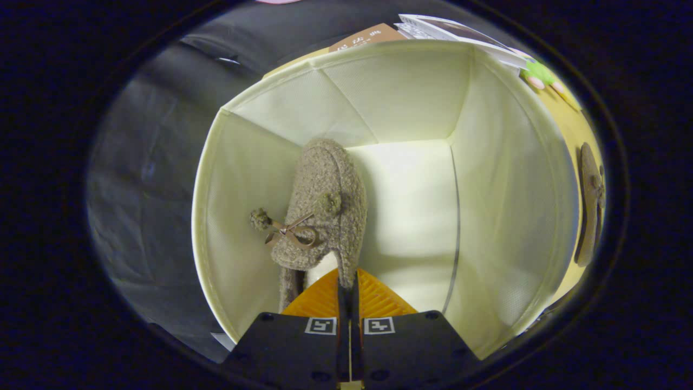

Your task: Open the storage box then place both shoes into the box .Put the left shoe in first, then the right shoe, with the right side of both shoes facing outward in a uniform manner.

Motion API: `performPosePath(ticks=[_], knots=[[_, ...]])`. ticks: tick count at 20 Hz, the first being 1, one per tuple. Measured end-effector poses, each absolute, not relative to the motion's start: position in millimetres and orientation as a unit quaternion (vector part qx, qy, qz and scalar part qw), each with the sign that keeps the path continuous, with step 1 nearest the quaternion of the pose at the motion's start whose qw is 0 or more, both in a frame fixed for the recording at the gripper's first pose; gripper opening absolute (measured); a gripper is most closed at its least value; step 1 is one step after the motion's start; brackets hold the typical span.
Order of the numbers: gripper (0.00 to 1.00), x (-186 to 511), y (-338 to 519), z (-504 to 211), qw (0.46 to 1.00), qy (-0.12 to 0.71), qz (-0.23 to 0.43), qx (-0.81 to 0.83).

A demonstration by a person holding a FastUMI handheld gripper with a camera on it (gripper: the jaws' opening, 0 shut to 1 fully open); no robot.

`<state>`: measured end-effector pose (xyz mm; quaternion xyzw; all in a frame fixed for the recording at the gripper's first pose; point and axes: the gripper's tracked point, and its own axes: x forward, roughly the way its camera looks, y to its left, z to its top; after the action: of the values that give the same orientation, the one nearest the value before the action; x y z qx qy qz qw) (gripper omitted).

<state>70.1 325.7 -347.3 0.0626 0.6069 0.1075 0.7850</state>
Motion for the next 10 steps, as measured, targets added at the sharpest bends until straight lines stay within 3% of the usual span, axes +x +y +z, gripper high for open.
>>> performPosePath(ticks=[4, 10], knots=[[0.07, 70.3, 327.9, -342.1, 0.774, 0.617, 0.118, 0.085], [0.69, 47.6, 362.1, -299.4, 0.738, 0.621, 0.217, 0.151]])
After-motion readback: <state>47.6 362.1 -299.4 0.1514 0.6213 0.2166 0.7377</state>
